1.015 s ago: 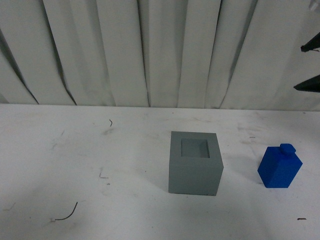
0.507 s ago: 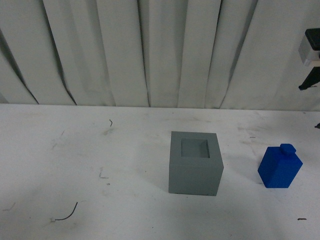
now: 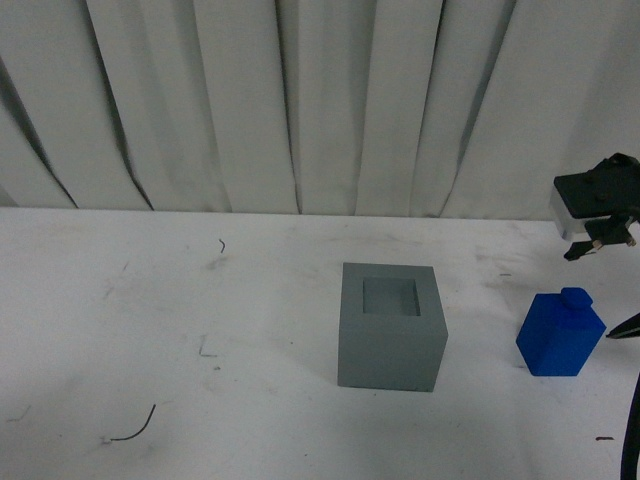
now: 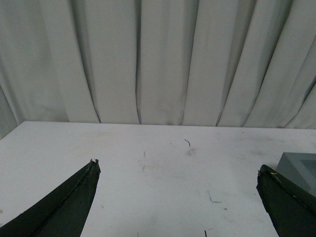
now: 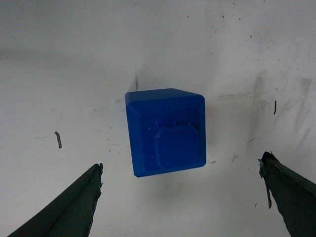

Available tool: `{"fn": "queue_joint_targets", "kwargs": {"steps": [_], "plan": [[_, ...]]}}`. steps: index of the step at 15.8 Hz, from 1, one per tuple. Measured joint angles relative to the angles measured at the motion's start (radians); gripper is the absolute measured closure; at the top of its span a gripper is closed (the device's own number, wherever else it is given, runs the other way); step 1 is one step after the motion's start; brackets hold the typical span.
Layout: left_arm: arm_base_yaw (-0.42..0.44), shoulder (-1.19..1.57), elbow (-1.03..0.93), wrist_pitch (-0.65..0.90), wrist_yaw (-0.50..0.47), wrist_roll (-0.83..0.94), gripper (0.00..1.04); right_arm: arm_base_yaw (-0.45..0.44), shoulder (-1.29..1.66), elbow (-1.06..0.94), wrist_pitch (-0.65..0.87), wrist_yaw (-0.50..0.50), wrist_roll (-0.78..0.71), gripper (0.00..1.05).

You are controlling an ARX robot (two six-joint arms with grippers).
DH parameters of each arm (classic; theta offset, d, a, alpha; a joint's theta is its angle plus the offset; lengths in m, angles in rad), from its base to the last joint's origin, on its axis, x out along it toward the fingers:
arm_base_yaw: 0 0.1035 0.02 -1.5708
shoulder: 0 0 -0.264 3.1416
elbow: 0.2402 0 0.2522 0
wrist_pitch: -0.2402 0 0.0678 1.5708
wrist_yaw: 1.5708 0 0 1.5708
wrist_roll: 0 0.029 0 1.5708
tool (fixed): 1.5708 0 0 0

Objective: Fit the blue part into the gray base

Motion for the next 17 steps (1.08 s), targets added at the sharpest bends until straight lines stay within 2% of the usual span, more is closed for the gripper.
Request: {"fn": "queue_joint_targets", "kwargs": {"steps": [17], "plan": [[0.000,0.000,0.000,0.000,0.000,0.000,0.07,0.014,0.109,-0.001,0.060,-0.027,-0.011,0.06]]}}
